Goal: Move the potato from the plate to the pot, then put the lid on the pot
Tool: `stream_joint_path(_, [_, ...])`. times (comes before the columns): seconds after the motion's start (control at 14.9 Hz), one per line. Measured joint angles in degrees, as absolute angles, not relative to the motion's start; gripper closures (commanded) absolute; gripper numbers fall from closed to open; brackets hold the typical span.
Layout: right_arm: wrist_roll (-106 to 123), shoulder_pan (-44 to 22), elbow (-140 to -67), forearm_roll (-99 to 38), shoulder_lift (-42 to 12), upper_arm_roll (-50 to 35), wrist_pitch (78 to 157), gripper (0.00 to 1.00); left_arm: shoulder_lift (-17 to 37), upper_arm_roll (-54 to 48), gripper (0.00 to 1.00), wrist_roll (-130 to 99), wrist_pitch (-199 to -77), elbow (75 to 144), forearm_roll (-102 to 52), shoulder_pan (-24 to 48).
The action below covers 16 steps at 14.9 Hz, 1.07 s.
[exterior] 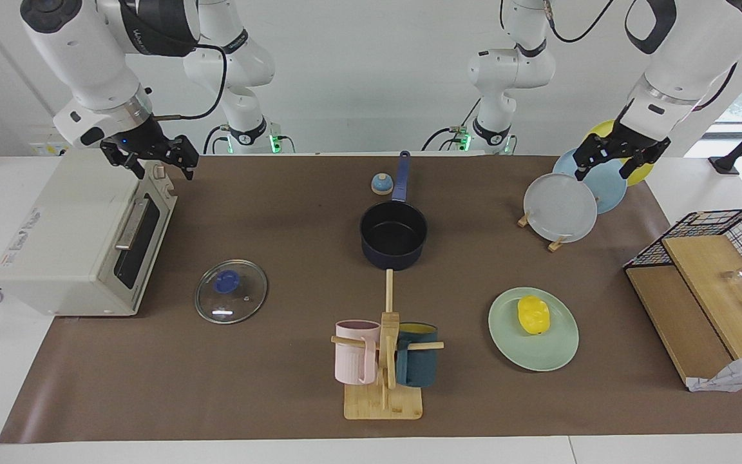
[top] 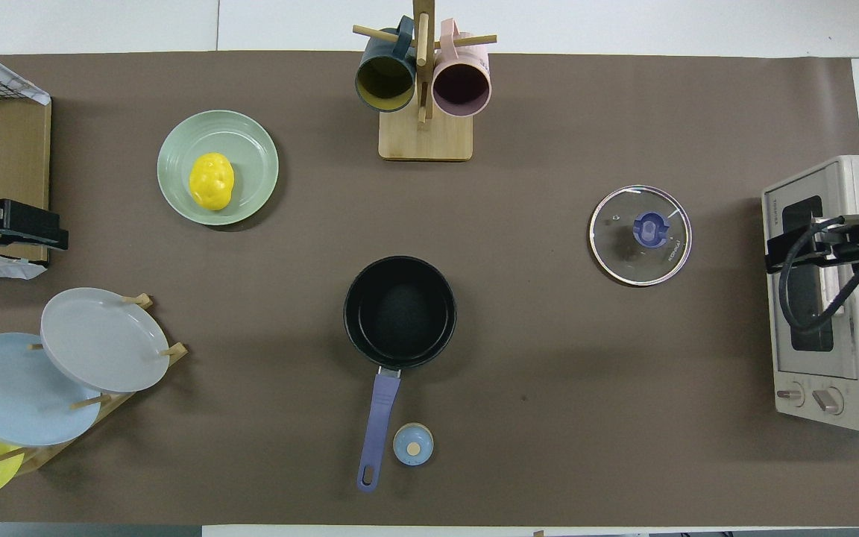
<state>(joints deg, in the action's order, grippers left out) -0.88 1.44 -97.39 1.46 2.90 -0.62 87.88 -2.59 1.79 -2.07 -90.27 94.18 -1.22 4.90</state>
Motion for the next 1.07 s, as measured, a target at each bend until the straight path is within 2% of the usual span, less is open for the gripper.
stream_joint_path(0.54, [-0.9,1.4,-97.4,1.5,2.9,-0.6,87.9,0.0,-2.6,1.8,0.0,-1.5,-90.5,94.4,-1.2,4.9])
stream_joint_path(0.87, [-0.9,1.4,-97.4,1.5,2.9,-0.6,87.9,0.0,-2.9,1.6,0.0,-1.5,-94.6,96.5,-1.3,4.9])
stream_joint_path(1.07, [-0.9,1.4,-97.4,1.5,2.9,-0.6,87.9,0.0,-0.9,1.3,0.0,-1.5,-96.1,96.6,-2.7,5.1])
